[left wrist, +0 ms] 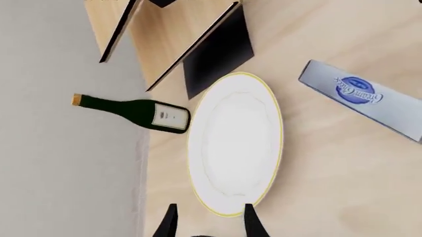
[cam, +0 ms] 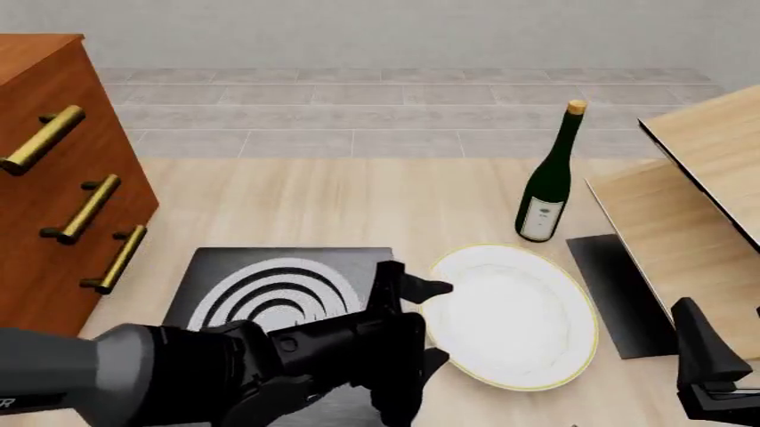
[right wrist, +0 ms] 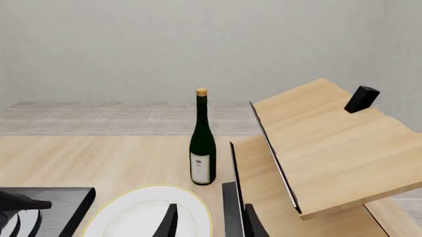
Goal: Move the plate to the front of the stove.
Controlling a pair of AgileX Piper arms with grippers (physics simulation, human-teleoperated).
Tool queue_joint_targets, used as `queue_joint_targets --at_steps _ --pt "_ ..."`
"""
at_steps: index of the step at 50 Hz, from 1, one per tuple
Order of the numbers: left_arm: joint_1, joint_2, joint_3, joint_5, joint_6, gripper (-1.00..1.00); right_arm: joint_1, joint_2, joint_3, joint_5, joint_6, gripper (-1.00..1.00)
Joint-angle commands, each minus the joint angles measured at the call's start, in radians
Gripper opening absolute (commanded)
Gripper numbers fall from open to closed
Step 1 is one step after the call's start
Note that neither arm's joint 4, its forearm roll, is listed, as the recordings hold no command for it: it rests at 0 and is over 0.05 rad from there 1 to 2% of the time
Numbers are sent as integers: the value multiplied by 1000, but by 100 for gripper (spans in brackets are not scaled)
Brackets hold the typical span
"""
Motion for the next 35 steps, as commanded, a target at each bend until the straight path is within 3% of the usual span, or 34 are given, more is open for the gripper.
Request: queue_joint_targets --at_steps 1,35 --pt "-19 71 -39 3 13 100 0 0 0 0 0 100" --pt "-61 173 -147 58 -23 100 0 0 0 0 0 100"
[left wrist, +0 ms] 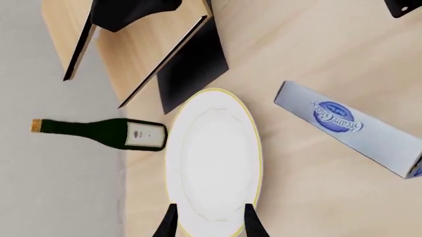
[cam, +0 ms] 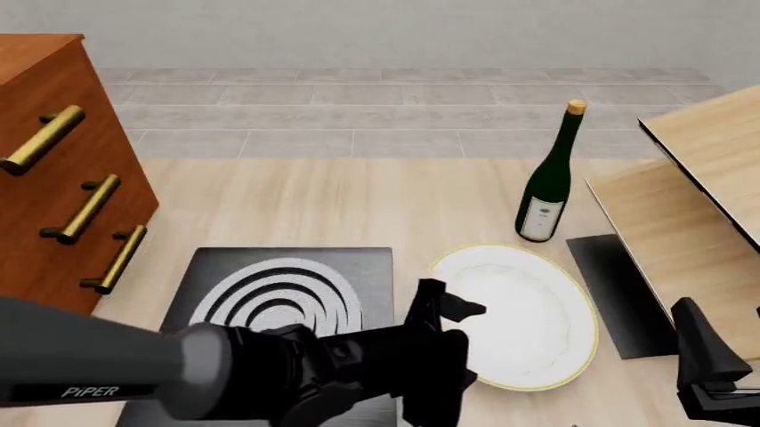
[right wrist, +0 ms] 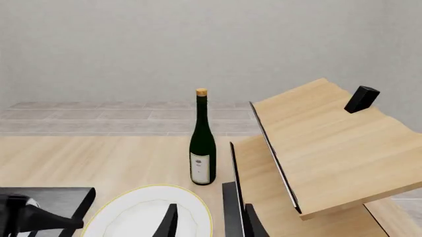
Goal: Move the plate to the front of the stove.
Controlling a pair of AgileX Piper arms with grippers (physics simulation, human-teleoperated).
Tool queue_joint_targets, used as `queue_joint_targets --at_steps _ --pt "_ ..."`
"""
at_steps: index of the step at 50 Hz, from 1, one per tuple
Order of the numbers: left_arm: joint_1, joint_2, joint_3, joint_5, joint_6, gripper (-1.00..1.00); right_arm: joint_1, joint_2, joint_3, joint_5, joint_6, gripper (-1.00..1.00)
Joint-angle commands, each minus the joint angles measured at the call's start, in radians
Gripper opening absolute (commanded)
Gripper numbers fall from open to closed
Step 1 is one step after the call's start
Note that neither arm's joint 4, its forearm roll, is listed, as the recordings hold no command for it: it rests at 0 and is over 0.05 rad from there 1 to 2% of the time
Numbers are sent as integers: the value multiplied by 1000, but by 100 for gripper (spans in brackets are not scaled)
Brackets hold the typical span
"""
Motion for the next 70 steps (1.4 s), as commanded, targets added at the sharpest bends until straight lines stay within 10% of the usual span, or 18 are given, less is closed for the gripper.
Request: queue_joint_targets --at_steps 1,70 --pt "-6 32 -29 13 -14 100 0 0 0 0 0 100" --pt "53 302 -124 -46 -43 100 0 0 0 0 0 100"
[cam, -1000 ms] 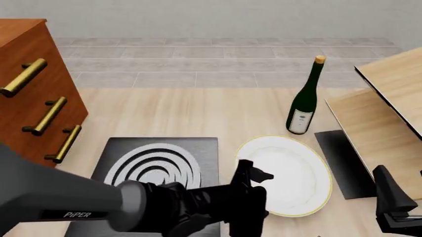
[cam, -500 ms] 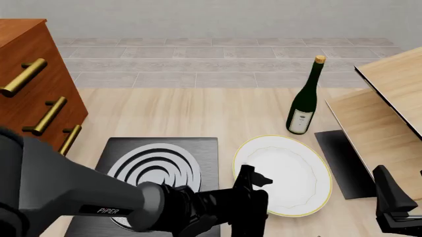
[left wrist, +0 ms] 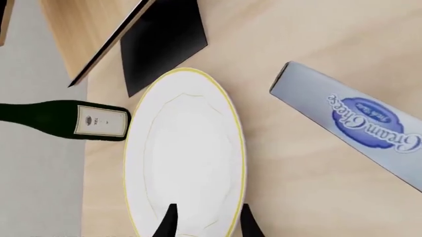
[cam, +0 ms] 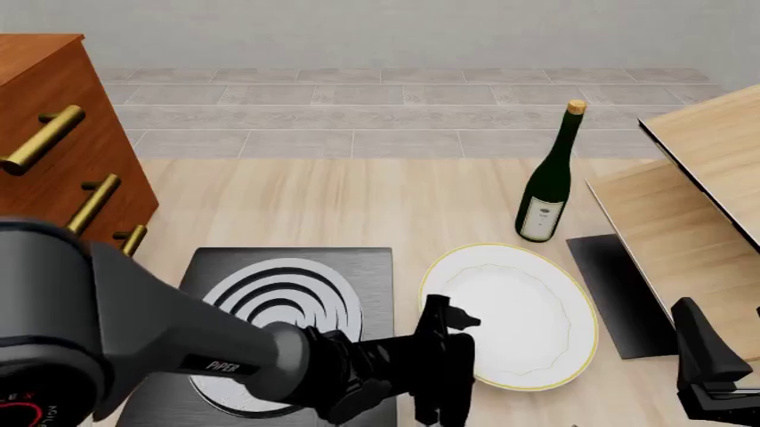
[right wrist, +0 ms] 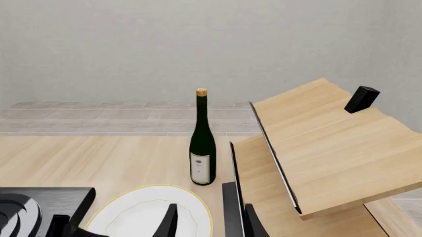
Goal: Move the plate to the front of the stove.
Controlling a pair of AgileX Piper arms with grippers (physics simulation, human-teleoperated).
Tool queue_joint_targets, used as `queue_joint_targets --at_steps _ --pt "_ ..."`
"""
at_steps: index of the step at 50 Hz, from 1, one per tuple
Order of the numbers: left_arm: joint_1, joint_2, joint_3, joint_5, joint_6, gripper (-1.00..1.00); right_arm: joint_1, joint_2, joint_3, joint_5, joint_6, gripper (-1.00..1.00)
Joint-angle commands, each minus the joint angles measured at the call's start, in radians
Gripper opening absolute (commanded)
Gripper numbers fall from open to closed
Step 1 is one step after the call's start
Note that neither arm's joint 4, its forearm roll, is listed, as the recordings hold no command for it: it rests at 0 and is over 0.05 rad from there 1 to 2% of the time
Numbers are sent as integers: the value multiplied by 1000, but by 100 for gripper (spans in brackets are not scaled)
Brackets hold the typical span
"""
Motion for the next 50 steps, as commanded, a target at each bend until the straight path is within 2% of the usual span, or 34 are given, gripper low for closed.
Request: queue_joint_targets --at_steps 1,9,10,29,37,47,50 --pt "17 55 -13 -4 33 100 0 0 0 0 0 100" --pt "25 80 -20 -9 32 100 0 0 0 0 0 100" --pt "25 77 -19 -9 31 -100 0 0 0 0 0 100" --pt "12 50 1 -8 34 -100 0 0 0 0 0 100" --pt "8 26 27 -17 51 -100 0 0 0 0 0 100" --pt "23 -49 99 -68 108 -100 0 0 0 0 0 100" --pt "18 -75 107 -60 101 -100 0 0 0 0 0 100"
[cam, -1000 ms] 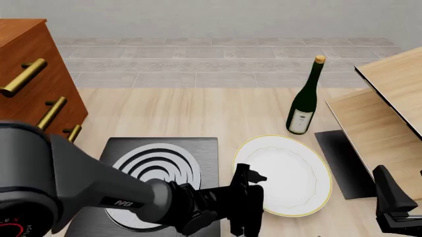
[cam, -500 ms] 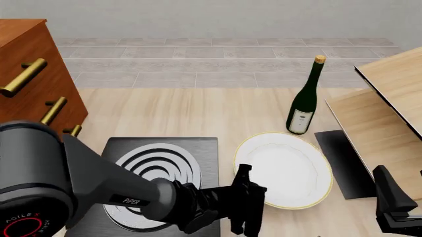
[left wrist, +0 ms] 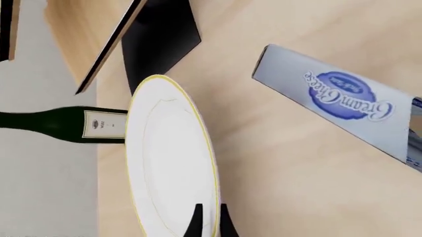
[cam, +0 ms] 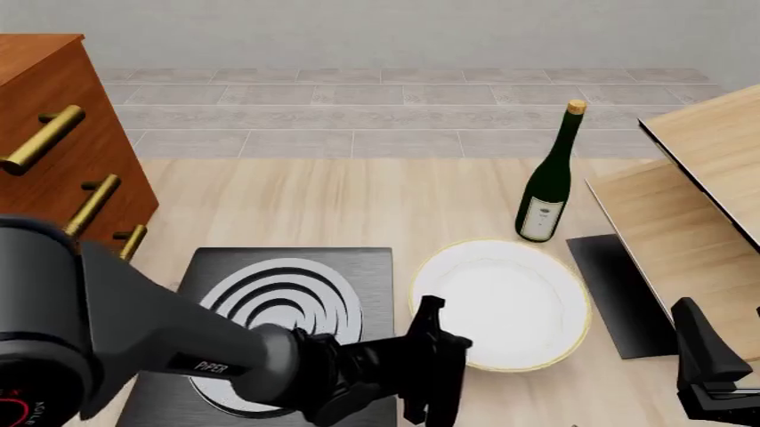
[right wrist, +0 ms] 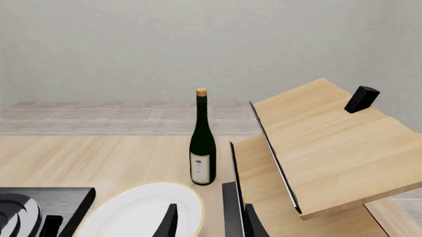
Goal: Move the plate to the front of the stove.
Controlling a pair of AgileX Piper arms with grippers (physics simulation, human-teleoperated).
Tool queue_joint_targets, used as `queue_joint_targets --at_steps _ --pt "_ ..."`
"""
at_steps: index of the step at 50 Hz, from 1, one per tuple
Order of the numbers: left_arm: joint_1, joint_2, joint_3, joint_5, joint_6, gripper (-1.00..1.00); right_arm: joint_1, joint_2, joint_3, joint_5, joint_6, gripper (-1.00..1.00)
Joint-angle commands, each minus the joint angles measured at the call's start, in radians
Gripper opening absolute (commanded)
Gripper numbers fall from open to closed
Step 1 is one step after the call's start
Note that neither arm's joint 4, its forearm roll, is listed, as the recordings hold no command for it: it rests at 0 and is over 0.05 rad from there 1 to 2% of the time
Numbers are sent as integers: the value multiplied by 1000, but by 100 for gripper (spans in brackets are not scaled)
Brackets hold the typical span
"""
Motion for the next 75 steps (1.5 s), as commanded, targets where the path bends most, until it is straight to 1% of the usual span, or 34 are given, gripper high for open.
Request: queue_joint_targets --at_steps 1,2,10,14,18,25,26,31,44,52,62,69,75 --pt "-3 -80 68 -6 27 -100 0 0 0 0 0 100" --pt "-5 -101 89 -22 43 -100 0 0 0 0 0 100" --pt "1 -159 120 -30 66 -100 0 0 0 0 0 100" --pt "-1 -189 122 -12 68 -100 0 0 0 0 0 100" --pt "2 -213 140 -28 89 -100 0 0 0 0 0 100" --pt "-11 -254 145 -8 98 -100 0 0 0 0 0 100" --pt "-14 -261 151 -14 108 -100 0 0 0 0 0 100" --pt "-20 -278 154 -7 111 -100 0 0 0 0 0 100" --pt "-6 -316 175 -13 149 -100 0 0 0 0 0 100" --pt "30 -333 178 -7 159 -100 0 0 0 0 0 100" --pt "108 -342 186 -34 188 -100 0 0 0 0 0 100" --pt "139 -330 169 -32 193 -100 0 0 0 0 0 100" --pt "194 -293 146 -53 196 -100 0 0 0 0 0 100"
